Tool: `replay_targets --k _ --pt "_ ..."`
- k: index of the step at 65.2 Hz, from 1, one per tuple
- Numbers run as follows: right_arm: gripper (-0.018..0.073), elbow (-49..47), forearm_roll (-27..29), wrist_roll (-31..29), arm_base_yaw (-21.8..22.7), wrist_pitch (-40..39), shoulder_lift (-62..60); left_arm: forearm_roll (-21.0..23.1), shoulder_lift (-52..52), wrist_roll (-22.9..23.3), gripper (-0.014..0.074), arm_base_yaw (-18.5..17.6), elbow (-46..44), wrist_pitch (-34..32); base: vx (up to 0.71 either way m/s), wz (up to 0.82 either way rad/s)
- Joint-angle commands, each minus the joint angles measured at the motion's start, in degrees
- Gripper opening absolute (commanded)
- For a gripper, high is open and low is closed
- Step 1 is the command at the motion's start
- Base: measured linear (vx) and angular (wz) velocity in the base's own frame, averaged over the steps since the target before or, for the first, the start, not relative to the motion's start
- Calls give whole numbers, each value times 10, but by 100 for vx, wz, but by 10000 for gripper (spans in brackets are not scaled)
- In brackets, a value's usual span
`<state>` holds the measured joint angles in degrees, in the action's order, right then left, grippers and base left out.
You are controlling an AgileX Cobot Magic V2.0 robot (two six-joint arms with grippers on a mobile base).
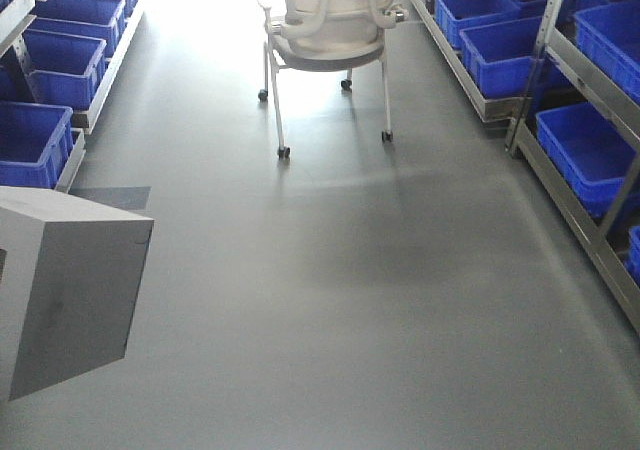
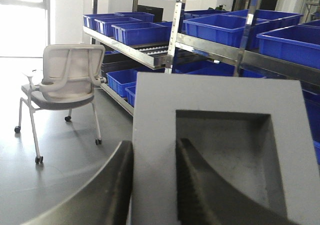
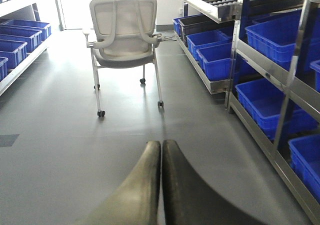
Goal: Sort gray base to blue bin
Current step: 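Drive down the aisle between the blue bin shelves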
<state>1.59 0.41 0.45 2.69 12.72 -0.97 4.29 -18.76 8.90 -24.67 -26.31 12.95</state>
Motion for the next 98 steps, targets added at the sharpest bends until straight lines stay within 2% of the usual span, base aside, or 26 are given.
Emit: replay_targets --k 1,98 --pt "-5 1 -4 -5 0 -43 0 4 -4 4 38 -3 -17 -61 43 9" --pt "-5 1 -4 -5 0 -43 0 4 -4 4 38 -3 -17 -61 41 8"
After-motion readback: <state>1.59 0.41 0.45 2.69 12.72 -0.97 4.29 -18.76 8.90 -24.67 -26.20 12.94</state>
